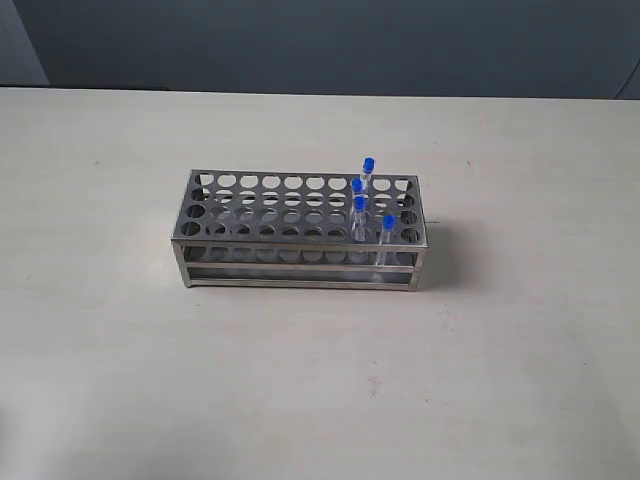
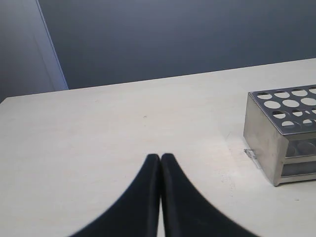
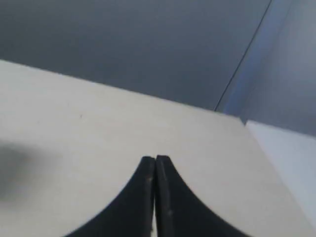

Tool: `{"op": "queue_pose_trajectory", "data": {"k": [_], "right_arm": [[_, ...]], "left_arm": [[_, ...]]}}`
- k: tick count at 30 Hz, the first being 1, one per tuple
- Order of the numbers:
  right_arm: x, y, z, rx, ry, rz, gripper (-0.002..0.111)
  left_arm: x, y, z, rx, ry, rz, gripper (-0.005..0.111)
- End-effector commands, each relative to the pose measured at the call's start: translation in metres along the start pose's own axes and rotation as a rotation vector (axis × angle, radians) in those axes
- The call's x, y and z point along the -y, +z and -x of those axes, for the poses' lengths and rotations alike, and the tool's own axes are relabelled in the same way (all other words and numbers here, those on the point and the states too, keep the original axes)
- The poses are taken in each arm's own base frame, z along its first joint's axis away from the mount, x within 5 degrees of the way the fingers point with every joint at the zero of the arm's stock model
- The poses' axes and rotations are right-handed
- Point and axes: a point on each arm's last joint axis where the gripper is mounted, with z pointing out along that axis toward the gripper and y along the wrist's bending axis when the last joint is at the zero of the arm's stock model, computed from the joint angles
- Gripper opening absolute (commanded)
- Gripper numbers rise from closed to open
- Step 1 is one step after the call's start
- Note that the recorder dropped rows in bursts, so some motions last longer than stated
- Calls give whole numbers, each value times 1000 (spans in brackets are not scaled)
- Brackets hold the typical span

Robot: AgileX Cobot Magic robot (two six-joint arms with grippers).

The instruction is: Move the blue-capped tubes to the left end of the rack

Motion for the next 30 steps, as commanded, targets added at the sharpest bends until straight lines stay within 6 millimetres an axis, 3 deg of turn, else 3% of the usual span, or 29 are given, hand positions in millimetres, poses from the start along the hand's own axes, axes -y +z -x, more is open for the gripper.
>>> {"op": "queue_pose_trajectory", "data": {"k": [1,7,14,19,26,27,30], "right_arm": [[2,-5,28,315,-16,-25,1],[11,-25,61,751,399,25,1],[24,-23,55,760,1106,129,1],[23,-18,48,666,1140,95,1],[9,-5,29,342,1115,93,1],[9,-6,29,354,1115,94,1],[21,-17,49,650,1038,84,0]], "left_arm": [[0,0,3,14,-5,-7,1],[0,0,3,14,-5,-7,1],[0,0,3,14,-5,-7,1],[0,0,3,14,-5,-7,1],[0,0,3,14,-5,-7,1],[0,0,3,14,-5,-7,1],[0,0,3,14,-5,-7,1]]}}
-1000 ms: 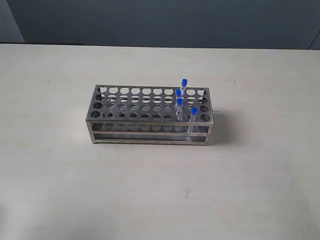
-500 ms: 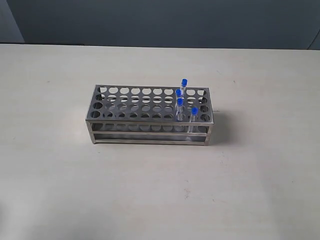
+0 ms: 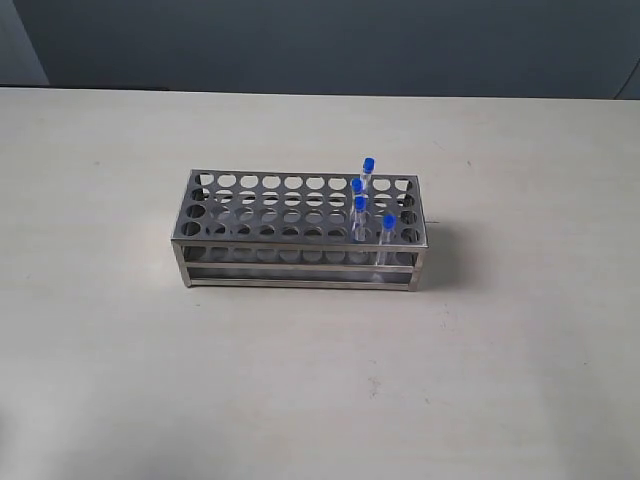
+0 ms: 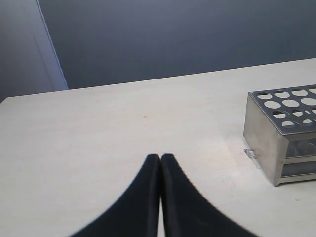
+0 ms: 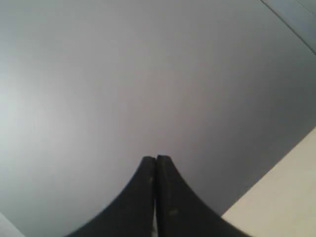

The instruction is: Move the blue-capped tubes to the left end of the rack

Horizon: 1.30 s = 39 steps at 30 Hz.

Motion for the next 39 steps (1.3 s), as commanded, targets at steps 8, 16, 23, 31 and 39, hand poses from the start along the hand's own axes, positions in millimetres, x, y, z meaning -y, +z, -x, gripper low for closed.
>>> {"op": "queue_pose_trajectory", "data": {"k": [8,16,23,31,39], "right_arm": [[-135,75,110,185,-767,138,-1],[-160,171,87,-106,-950,198,-1],[-86,140,-74,-512,-780,413,-1],[-34,125,-136,-701,-743,363,-1],[-33,115,-159,-823,-729,539,60]], "left_arm": [[0,0,3,14,-5,-7,1],[0,0,3,14,-5,-7,1],[0,0,3,14,-5,-7,1],[0,0,3,14,-5,-7,1],[0,0,3,14,-5,-7,1]]}}
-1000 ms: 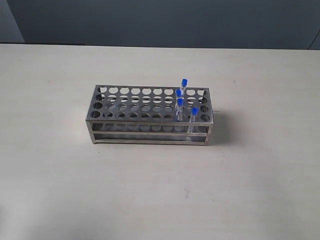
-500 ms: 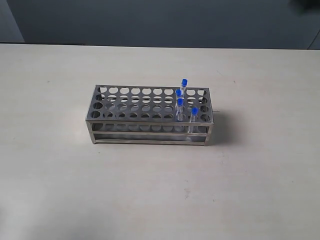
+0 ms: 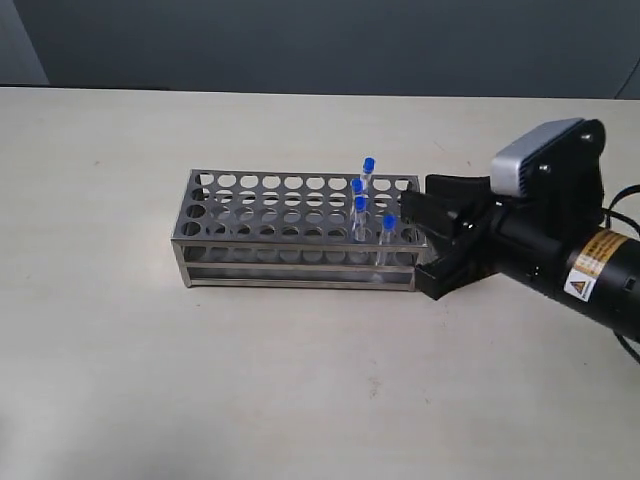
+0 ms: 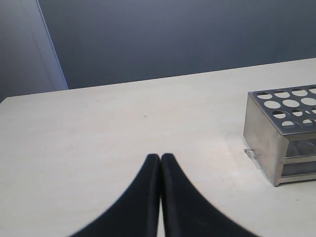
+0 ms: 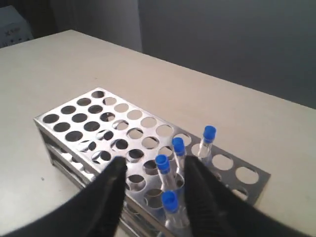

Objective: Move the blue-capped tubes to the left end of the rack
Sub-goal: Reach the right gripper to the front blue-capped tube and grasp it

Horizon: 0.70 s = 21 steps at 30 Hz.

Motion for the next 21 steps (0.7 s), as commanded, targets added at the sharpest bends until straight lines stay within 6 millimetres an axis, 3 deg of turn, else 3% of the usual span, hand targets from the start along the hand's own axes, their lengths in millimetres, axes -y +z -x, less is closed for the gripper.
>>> {"op": "queue_pose_trajectory", "data": {"k": [1,9,15,21], "right_arm": [[3,8,-14,-45,22,-11,59],[15,62,-39,-158,3,12,55],[20,76,-52,-195,21,4,53],[20,76,-52,-196,24,0,1]], "left_arm": [[0,0,3,14,-5,-7,1],[0,0,3,14,-5,-7,1],[0,0,3,14,-5,-7,1],[0,0,3,14,-5,-7,1]]}}
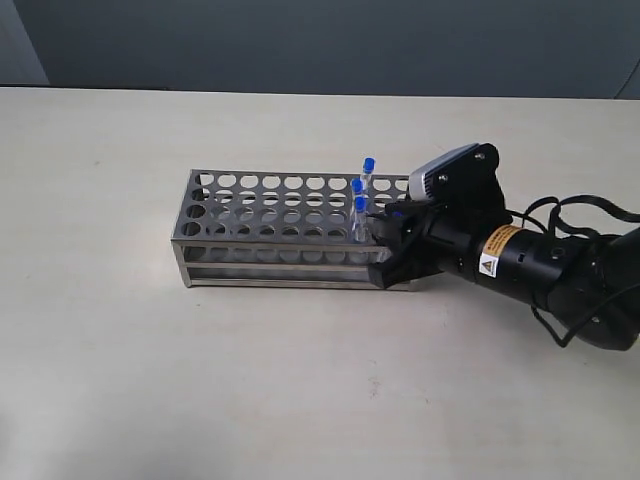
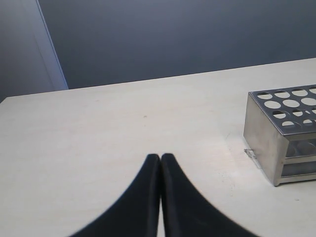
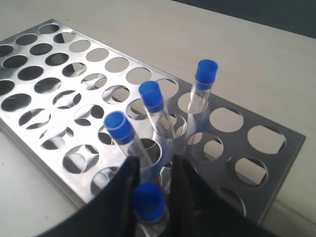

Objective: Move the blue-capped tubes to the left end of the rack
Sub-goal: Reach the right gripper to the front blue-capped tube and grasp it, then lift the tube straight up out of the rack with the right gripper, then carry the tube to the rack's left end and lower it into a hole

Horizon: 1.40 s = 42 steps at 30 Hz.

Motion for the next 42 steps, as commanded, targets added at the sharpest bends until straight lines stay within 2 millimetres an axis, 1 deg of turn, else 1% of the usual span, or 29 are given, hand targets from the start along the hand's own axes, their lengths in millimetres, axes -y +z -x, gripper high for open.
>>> {"op": "queue_pose_trajectory", "data": {"k": [1,4,6,10,13,17,19,20,21,24,27,29,32,36,38,42], "right_arm": [[0,1,-2,-17,-1,0,0],[-1,0,-2,-18,-10,12,0],[-2,-2,2,-13,-24,21,0],[-3,-14,19,-2,-55,3,0],[-5,-31,42,47,-89,-19,0],[-7,-54,81,136,-157,-52,0],[-8,-62,99,168,-161,-66,0],[-11,-66,111,199,-163,-66,0],[-14,-67,118,212,-173,-60,0],[-32,-65,139,265,-191,1,0],[-57,-51,148,273,-214,97,0],[-73,-37,152,271,-228,150,0],[-89,-13,153,250,-240,201,0],[-103,22,149,214,-249,235,0],[-106,37,145,191,-230,244,0],[-110,59,140,154,-191,253,0]], "left_arm": [[0,0,3,14,-5,-7,1],[0,0,3,14,-5,-7,1],[0,0,3,14,-5,-7,1],[0,0,3,14,-5,-7,1],[0,0,3,14,-5,-7,1],[0,0,3,14,-5,-7,1],[0,0,3,14,-5,-7,1],[0,0,3,14,-5,-7,1],[0,0,3,14,-5,-7,1],[0,0,3,14,-5,-7,1],[0,0,3,14,-5,-7,1],[0,0,3,14,-5,-7,1],[0,0,3,14,-5,-7,1],[0,0,3,14,-5,-7,1],[0,0,3,14,-5,-7,1],[0,0,3,14,-5,-7,1]]}}
